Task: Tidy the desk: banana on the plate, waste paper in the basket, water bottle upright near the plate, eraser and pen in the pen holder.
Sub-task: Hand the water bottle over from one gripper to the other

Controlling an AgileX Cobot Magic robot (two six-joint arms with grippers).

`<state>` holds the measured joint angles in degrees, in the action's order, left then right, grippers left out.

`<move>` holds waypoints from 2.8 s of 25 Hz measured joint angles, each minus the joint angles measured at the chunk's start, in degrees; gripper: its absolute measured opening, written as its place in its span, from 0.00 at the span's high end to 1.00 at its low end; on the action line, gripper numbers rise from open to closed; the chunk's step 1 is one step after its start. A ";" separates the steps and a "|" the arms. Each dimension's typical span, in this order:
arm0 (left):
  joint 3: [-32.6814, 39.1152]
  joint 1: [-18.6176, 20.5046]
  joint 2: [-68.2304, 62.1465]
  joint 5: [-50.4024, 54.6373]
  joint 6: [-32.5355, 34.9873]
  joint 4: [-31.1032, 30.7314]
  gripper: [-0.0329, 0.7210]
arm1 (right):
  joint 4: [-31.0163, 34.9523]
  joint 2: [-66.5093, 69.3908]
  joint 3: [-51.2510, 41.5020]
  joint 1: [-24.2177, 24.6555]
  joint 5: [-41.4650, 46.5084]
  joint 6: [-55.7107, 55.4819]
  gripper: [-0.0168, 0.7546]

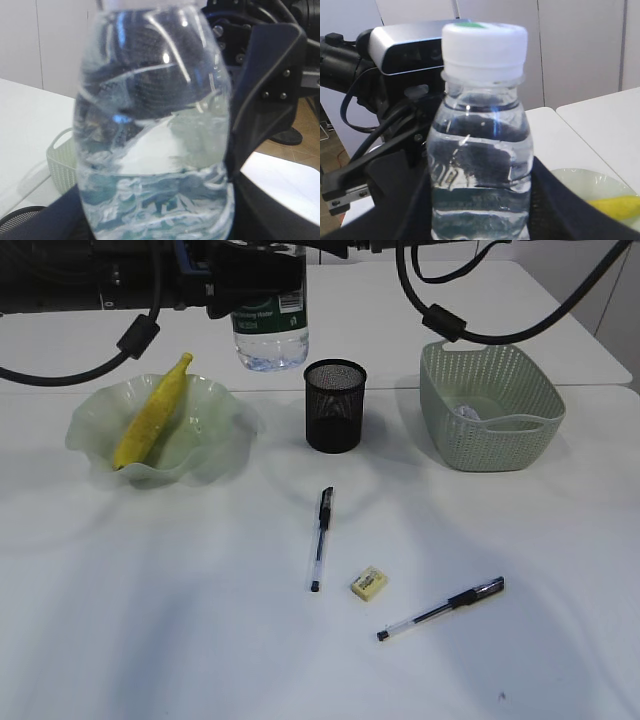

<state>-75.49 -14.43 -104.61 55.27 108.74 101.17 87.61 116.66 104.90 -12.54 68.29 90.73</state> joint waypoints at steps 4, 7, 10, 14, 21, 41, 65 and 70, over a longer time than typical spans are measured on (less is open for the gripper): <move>0.00 0.00 0.00 0.00 -0.09 0.00 0.41 | 0.00 0.00 0.00 0.00 0.00 0.00 0.51; 0.00 0.00 0.00 0.00 -0.09 0.00 0.41 | 0.00 0.00 0.00 0.00 0.00 0.00 0.51; 0.00 0.00 0.00 0.00 -0.09 0.00 0.41 | 0.00 0.00 0.00 0.00 0.00 0.00 0.51; -0.04 0.00 0.00 0.00 -0.13 0.00 0.41 | 0.00 0.00 0.00 0.00 0.00 0.00 0.51; -0.04 0.00 0.00 0.00 -0.22 0.00 0.41 | 0.00 0.00 0.00 0.00 0.00 0.00 0.51; -0.04 0.00 0.00 0.00 -0.34 -0.10 0.45 | 0.00 0.00 0.00 0.00 -0.10 -2.86 0.34; -0.04 0.00 -0.52 -0.33 0.21 -2.21 0.45 | -0.60 0.00 0.46 0.00 -0.42 -11.15 0.25; -0.18 0.00 -0.52 -0.33 0.21 -2.62 0.45 | -2.19 -0.11 0.46 0.00 -0.42 -11.83 0.24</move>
<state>-75.68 -14.43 -105.12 54.94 108.95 98.55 85.42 116.55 105.36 -12.54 67.86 78.90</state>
